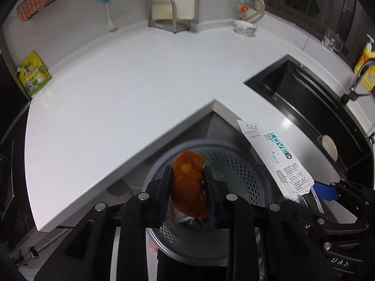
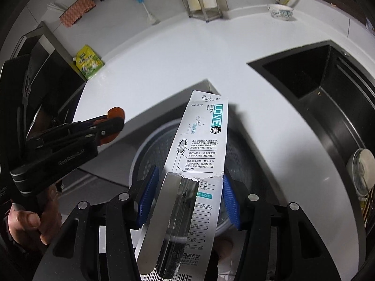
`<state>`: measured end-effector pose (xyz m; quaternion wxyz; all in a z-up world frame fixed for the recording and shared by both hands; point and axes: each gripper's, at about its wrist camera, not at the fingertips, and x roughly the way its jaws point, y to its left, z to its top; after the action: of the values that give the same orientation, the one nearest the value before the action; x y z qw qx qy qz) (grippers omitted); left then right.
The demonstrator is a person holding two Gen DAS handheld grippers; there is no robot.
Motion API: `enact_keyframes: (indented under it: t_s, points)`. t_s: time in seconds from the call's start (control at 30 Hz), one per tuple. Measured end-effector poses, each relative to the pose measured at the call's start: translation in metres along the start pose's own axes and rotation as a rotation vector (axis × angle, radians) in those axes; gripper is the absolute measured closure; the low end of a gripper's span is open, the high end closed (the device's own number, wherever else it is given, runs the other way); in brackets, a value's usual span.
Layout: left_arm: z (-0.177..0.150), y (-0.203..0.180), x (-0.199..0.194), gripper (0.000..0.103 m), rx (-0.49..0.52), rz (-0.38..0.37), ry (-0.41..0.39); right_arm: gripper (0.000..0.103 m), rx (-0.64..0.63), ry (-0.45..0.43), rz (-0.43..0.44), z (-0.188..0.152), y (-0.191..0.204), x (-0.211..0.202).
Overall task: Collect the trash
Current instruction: 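Carry the orange peel and toothbrush package over the wastebasket, then open both tools to drop the peel and package into the wastebasket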
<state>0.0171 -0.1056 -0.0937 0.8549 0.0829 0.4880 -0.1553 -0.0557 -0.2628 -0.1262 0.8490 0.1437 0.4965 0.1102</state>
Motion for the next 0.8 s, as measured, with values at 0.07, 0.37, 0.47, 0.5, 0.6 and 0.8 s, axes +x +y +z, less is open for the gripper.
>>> enact_keyframes:
  t_s: [0.07,0.37,0.47,0.5,0.6,0.8]
  points:
    - [-0.006,-0.001,0.008,0.076,-0.002,-0.006,0.023,0.052,0.011,0.024,0.008,-0.005,-0.001,0.007]
    - [-0.030,0.002,0.045,0.072,-0.041,0.004,0.120,0.052,0.020,0.130,0.029,-0.014,-0.003,0.048]
    - [-0.033,0.006,0.052,0.072,-0.059,0.014,0.137,0.052,0.040,0.153,0.046,-0.011,-0.008,0.064]
    - [-0.033,0.007,0.053,0.072,-0.064,0.017,0.140,0.052,0.043,0.157,0.049,-0.010,-0.009,0.067]
    - [-0.033,0.011,0.053,0.071,-0.078,0.028,0.145,0.051,0.048,0.161,0.054,-0.009,-0.008,0.073]
    - [-0.031,0.019,0.037,0.044,-0.099,0.052,0.090,0.049,0.054,0.135,0.046,-0.007,-0.004,0.066]
